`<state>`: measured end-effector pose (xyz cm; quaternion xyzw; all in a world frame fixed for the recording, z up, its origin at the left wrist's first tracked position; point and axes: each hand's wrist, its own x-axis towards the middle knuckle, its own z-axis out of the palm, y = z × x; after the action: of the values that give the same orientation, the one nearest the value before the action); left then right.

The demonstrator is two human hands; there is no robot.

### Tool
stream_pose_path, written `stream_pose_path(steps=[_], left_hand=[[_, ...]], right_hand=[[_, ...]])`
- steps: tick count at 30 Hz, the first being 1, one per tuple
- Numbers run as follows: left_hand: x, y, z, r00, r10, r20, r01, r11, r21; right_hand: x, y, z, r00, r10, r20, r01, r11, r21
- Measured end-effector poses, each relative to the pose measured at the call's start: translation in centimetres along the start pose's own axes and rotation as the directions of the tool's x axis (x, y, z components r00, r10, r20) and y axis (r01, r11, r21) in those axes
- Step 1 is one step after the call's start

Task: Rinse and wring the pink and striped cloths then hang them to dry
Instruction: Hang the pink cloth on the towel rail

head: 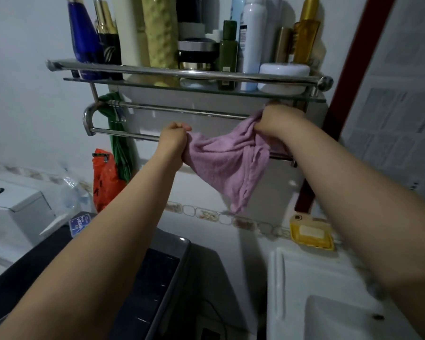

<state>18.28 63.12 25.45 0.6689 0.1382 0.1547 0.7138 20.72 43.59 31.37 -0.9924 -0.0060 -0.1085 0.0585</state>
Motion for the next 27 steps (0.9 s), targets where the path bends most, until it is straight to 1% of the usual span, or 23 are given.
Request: stream_pose_path(steps=[2, 4, 5, 6, 7, 8, 9, 10, 11, 12, 13, 14, 15, 16, 18, 19, 20, 21, 22, 23, 24, 26, 27], left_hand=[[-0.1, 0.6, -0.4, 0.994, -0.086, 0.074, 0.093, 0.991, -0.092], [-0.3, 1.0, -1.1, 0.969, -0.165, 0.183, 0.203, 0.957, -0.208], [-0.3, 1.0, -1.4, 0.958, -0.173, 0.231, 0.228, 0.944, -0.24], [-0.3, 1.0, -1.6, 0.948, -0.171, 0.27, 0.241, 0.937, -0.252], [-0.4, 1.0, -1.8, 0.938, -0.163, 0.305, 0.245, 0.937, -0.251], [-0.5, 1.0, -1.9, 0.93, -0.157, 0.333, 0.246, 0.938, -0.245], [-0.7, 0.9, -2.0, 0.924, -0.153, 0.35, 0.246, 0.939, -0.24], [-1.0, 1.0, -2.0, 0.922, -0.149, 0.356, 0.244, 0.94, -0.239], [-1.3, 1.1, -2.0, 0.924, -0.146, 0.352, 0.241, 0.94, -0.242], [-1.6, 1.2, -1.9, 0.928, -0.144, 0.342, 0.237, 0.939, -0.249], [-1.7, 1.3, -1.9, 0.935, -0.138, 0.326, 0.23, 0.937, -0.264], [-1.8, 1.4, -1.8, 0.946, -0.123, 0.298, 0.211, 0.936, -0.281], [-1.7, 1.4, -1.8, 0.963, -0.098, 0.253, 0.173, 0.939, -0.298], [-1.7, 1.4, -1.7, 0.979, -0.048, 0.198, 0.107, 0.948, -0.3], [-1.8, 1.2, -1.9, 0.99, 0.135, 0.042, -0.125, 0.973, -0.195], [-1.8, 1.0, -2.1, 0.96, 0.277, -0.046, -0.279, 0.957, -0.072], [-2.0, 0.8, -2.5, 0.901, 0.422, -0.103, -0.417, 0.907, 0.063], [-2.1, 0.5, -2.8, 0.841, 0.526, -0.124, -0.505, 0.847, 0.167], [-2.2, 0.2, -3.1, 0.808, 0.576, -0.126, -0.542, 0.81, 0.223], [-2.3, 0.1, -3.3, 0.809, 0.575, -0.126, -0.541, 0.81, 0.226], [-2.4, 0.3, -3.3, 0.85, 0.51, -0.132, -0.487, 0.856, 0.175], [-2.1, 1.0, -3.1, 0.97, 0.214, -0.118, -0.22, 0.975, -0.04], [-1.8, 1.4, -3.1, 0.994, 0.078, -0.076, -0.087, 0.987, -0.134]], right_hand=[[-0.3, -0.4, -0.3, 0.98, -0.113, 0.166, 0.081, 0.979, 0.185], [-0.7, -0.3, -0.1, 0.928, -0.189, 0.322, 0.055, 0.923, 0.381], [-0.8, -0.2, -0.1, 0.92, -0.186, 0.345, 0.04, 0.92, 0.389], [-0.9, -0.1, 0.0, 0.944, -0.157, 0.292, 0.057, 0.944, 0.324], [-1.1, 0.0, 0.2, 0.978, -0.116, 0.173, 0.083, 0.978, 0.191], [-1.2, 0.1, 0.6, 0.994, -0.107, -0.009, 0.107, 0.993, 0.043], [-1.5, 0.1, 1.0, 0.978, -0.121, -0.17, 0.12, 0.993, -0.016], [-1.8, 0.0, 1.3, 0.959, -0.148, -0.243, 0.156, 0.988, 0.014], [-2.1, -0.1, 1.6, 0.959, -0.188, -0.213, 0.209, 0.975, 0.078], [-2.2, -0.1, 1.9, 0.965, -0.242, -0.101, 0.255, 0.956, 0.143], [-2.5, -0.2, 2.2, 0.957, -0.29, 0.023, 0.283, 0.946, 0.157], [-2.6, -0.2, 2.6, 0.945, -0.314, 0.089, 0.301, 0.945, 0.129], [-2.6, -0.1, 2.7, 0.947, -0.313, 0.075, 0.306, 0.948, 0.094], [-2.8, 0.1, 2.7, 0.955, -0.295, 0.001, 0.294, 0.952, 0.081], [-3.0, 0.5, 2.7, 0.952, -0.242, -0.185, 0.269, 0.953, 0.14], [-3.0, 0.8, 2.7, 0.941, -0.207, -0.268, 0.268, 0.938, 0.219], [-2.9, 1.2, 2.7, 0.929, -0.165, -0.332, 0.276, 0.906, 0.32], [-2.8, 1.6, 2.5, 0.922, -0.116, -0.37, 0.276, 0.866, 0.416], [-2.7, 2.1, 2.5, 0.921, -0.067, -0.384, 0.267, 0.826, 0.497], [-2.7, 2.4, 2.4, 0.931, -0.029, -0.363, 0.25, 0.776, 0.579], [-2.7, 2.7, 2.4, 0.953, 0.002, -0.302, 0.213, 0.703, 0.679], [-3.2, 3.1, 2.0, 0.996, 0.035, -0.078, 0.051, 0.49, 0.87], [-3.6, 3.4, 1.6, 1.0, 0.023, 0.02, -0.027, 0.364, 0.931]])
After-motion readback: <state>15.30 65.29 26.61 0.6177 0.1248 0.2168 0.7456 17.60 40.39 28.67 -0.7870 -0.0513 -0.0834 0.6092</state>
